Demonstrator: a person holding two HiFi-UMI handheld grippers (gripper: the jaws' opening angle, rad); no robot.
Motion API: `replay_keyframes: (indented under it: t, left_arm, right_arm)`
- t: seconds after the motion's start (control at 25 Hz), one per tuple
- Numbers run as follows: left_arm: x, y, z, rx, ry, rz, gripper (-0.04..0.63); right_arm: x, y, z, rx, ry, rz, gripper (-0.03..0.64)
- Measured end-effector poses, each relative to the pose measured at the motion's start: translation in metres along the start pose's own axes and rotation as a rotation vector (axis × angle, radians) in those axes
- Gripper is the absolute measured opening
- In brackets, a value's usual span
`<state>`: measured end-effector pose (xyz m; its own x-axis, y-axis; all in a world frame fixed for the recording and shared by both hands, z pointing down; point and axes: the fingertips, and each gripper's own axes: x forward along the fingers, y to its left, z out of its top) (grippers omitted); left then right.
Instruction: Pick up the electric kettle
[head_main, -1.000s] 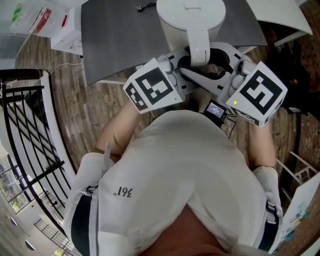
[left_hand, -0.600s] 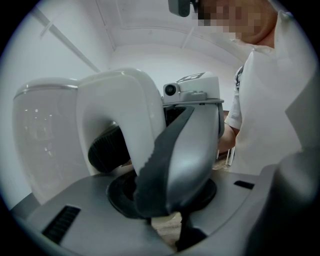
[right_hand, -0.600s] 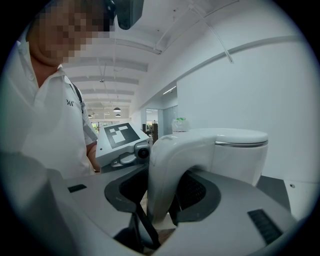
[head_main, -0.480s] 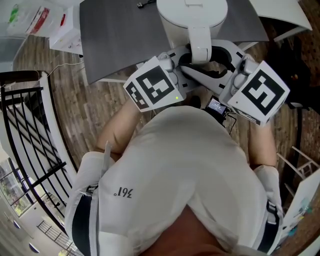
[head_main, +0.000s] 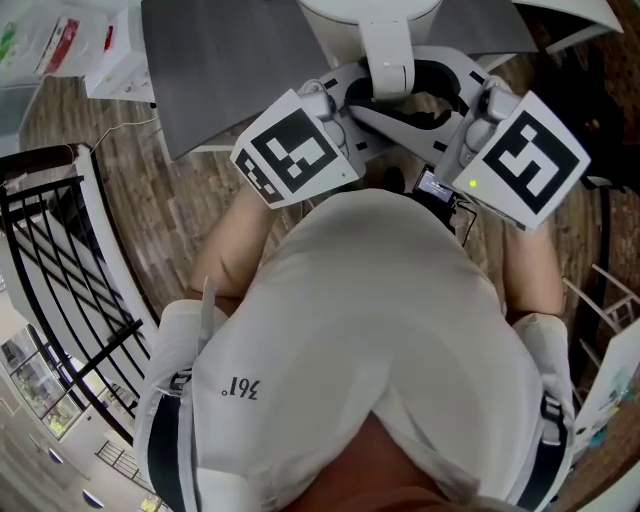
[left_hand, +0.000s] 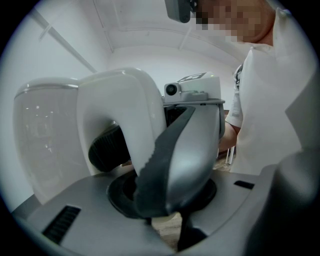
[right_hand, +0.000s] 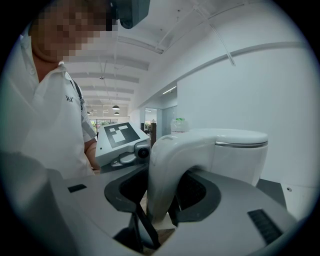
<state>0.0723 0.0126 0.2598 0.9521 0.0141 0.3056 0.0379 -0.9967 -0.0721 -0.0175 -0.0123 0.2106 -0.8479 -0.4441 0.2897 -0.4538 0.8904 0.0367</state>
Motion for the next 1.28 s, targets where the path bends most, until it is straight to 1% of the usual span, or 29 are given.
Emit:
replay_keyframes:
  t: [0.16, 0.52, 1.28]
  left_arm:
    - [0.003, 0.005, 0.000, -0.008, -0.001, -0.008, 0.109]
    - [0.007, 0.017, -0.005, -0.005, -0.002, -0.015, 0.109]
    - [0.010, 0.018, -0.009, 0.010, -0.004, -0.017, 0.109]
  right_arm:
    - [0.000, -0.006, -0.002, 0.010, 0.007, -0.004, 0.153]
    - [0.006, -0.019, -0.006, -0.004, 0.009, -0.007, 0.153]
    - [0.006, -0.020, -0.010, -0.033, 0.011, -0.014, 0.153]
